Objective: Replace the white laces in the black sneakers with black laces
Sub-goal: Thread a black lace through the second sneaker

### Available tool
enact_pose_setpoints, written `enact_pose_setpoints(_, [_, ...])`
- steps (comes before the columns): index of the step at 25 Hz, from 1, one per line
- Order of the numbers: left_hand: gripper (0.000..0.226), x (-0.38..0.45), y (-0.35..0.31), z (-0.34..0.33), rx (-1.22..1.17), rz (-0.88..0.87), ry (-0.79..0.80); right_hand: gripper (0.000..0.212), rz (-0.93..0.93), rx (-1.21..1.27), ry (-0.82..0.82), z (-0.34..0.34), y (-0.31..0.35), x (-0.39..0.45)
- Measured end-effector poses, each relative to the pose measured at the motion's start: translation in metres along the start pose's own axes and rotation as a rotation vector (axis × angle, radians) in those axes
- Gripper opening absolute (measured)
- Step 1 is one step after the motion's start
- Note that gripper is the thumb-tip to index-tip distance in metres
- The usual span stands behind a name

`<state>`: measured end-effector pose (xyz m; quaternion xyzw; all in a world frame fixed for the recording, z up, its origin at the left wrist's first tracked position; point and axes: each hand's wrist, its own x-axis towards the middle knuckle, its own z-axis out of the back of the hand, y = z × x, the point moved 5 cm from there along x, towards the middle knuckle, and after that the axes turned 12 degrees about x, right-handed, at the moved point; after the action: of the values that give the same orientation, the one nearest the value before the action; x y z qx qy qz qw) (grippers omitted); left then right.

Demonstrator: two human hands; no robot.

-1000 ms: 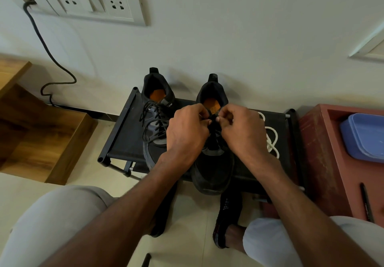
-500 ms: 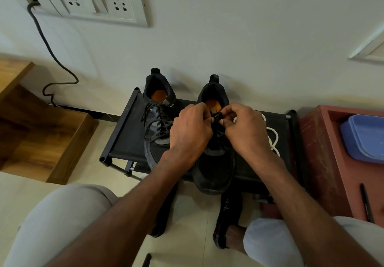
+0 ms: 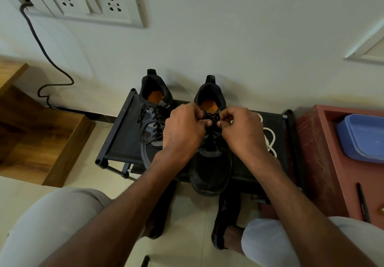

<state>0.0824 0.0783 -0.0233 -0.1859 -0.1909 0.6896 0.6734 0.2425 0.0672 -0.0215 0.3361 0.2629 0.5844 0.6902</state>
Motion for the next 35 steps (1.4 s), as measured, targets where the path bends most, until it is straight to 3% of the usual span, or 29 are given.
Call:
enact_pose_setpoints(6, [0.006, -0.002, -0.009, 0.005, -0.024, -0.001, -0.022, 0.007, 0.000, -0.011, 0.004, 0.000, 0.002, 0.000])
enact_pose_setpoints(20, [0.015, 0.003, 0.001, 0.003, -0.123, 0.018, 0.027, 0.005, 0.055, 0.061, 0.011, -0.001, 0.005, -0.001])
enact_pose_setpoints(27, [0.031, 0.003, 0.002, -0.001, 0.106, -0.043, 0.121, 0.026, 0.002, -0.082, 0.012, 0.002, -0.001, -0.001])
enact_pose_setpoints(31, [0.010, 0.007, 0.003, 0.004, 0.143, -0.069, 0.063, 0.022, -0.006, -0.035, 0.024, -0.001, -0.002, -0.001])
enact_pose_setpoints(35, [0.013, 0.005, 0.005, 0.009, 0.124, -0.054, 0.050, 0.002, -0.017, -0.056, -0.003, 0.005, 0.000, -0.002])
